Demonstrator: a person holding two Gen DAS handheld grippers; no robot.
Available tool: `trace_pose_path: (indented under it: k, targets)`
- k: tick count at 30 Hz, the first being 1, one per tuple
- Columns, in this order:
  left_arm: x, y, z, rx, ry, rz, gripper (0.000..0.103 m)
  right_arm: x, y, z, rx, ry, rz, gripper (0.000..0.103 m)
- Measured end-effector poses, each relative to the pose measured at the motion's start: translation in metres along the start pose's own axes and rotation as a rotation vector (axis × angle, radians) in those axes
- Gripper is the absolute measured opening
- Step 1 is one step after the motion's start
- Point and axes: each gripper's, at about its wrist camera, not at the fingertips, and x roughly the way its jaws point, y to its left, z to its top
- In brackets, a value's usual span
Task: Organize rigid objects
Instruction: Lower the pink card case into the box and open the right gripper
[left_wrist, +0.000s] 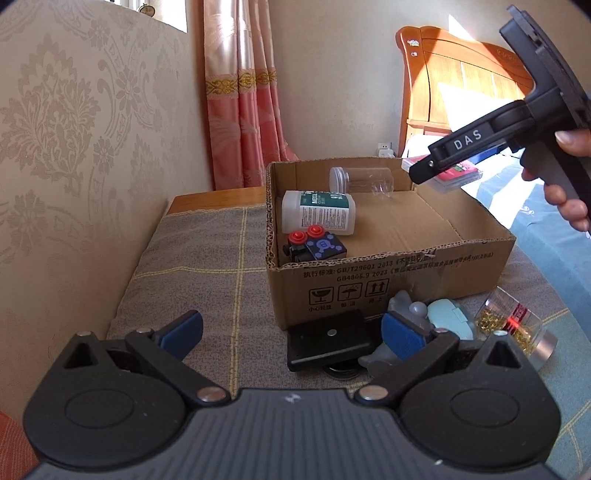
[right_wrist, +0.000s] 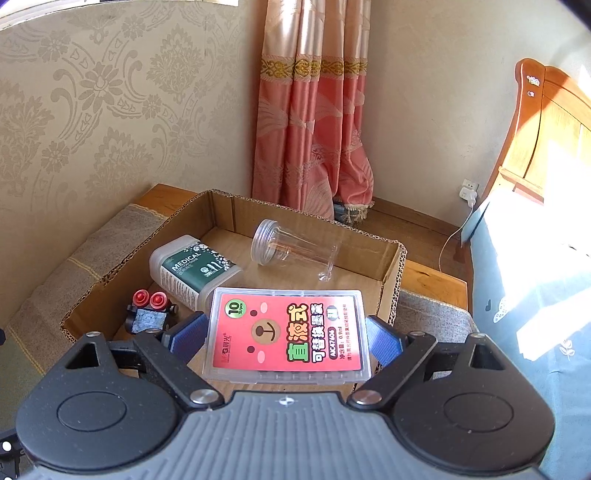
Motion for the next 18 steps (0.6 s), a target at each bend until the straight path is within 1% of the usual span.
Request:
trace_pose_path:
  k: [2,3,4,6,9,18]
  targets:
    - [0.002,0.000,-0.001,0.000,0.011,0.010,0.102,0.009,-0.002,0.008,0.006,-0.007,-0.008,0.094]
    - [0.001,0.000,-0.002,0.000,0.014,0.012,0.102,0.014,-0.004,0.012,0.019,-0.008,-0.013,0.096]
    - [0.001,0.000,-0.002,-0.001,0.013,0.011,0.102,0.017,-0.007,0.014,0.036,-0.007,-0.017,0.103]
    - [-0.001,0.000,-0.003,-0.001,0.011,0.007,0.102,0.018,-0.011,0.017,0.066,-0.016,-0.005,0.103]
    - [-0.002,0.000,-0.003,-0.002,0.013,0.003,0.102,0.016,-0.011,0.015,0.074,-0.014,-0.010,0.103]
    - [-0.008,-0.002,-0.009,0.006,0.028,0.007,0.102,-0.008,-0.002,-0.007,0.075,-0.018,-0.011,0.103]
